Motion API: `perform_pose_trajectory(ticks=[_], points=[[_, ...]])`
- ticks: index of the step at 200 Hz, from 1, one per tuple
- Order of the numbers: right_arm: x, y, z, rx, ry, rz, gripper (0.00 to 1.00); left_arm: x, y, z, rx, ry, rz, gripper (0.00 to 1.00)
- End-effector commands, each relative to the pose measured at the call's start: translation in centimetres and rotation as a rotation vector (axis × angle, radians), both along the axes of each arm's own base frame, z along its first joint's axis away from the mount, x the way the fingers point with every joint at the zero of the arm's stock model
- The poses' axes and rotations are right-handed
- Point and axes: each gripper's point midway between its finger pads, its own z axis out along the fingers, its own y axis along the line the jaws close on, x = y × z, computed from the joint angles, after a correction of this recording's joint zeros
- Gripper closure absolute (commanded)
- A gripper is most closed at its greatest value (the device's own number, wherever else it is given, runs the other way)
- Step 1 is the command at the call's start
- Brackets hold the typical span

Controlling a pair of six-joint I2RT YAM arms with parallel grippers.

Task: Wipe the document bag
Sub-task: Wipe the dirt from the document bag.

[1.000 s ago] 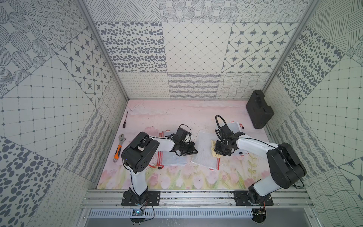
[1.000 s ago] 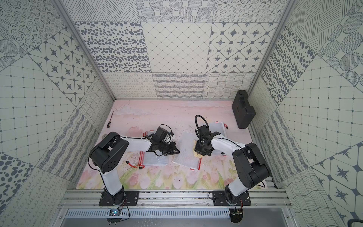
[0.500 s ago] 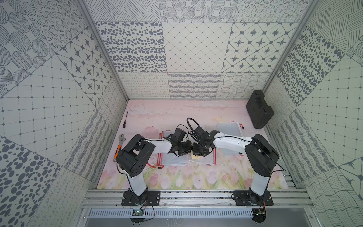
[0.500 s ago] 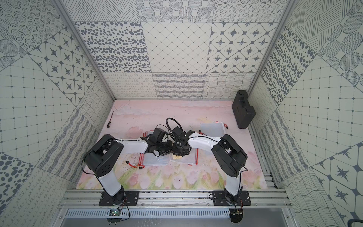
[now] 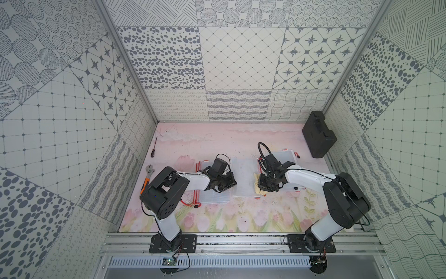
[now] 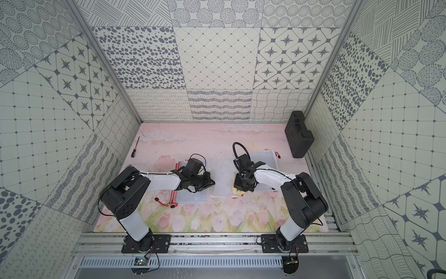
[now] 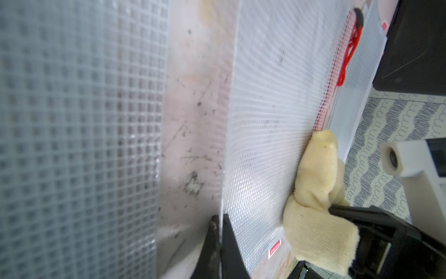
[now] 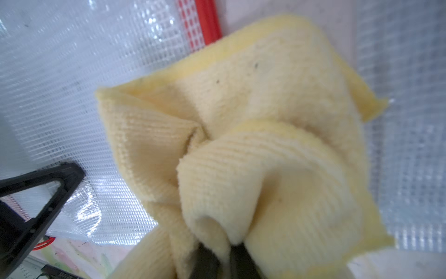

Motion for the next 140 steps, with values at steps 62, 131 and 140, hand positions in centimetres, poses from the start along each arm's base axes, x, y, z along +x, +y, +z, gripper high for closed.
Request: perform_pose_trajectory(ticks=[62,131,140], points=[[-2.4,13.9,0.3,0.172,0.031,0.173,1.00,-1.7,7.1,-5.4,0.353,0.097,0.171,1.00],[-5.6,-5.9,-3.9,-0.059,0.138,-0.107,1.00,-1.6,7.2,-5.5,0.341,0.098,0.177,1.00],[-5.5,-7.3,-3.5,-0.074,0.128,-0.132,1.00,-1.6,7.2,-5.5,0.337,0.098,0.177,1.00]])
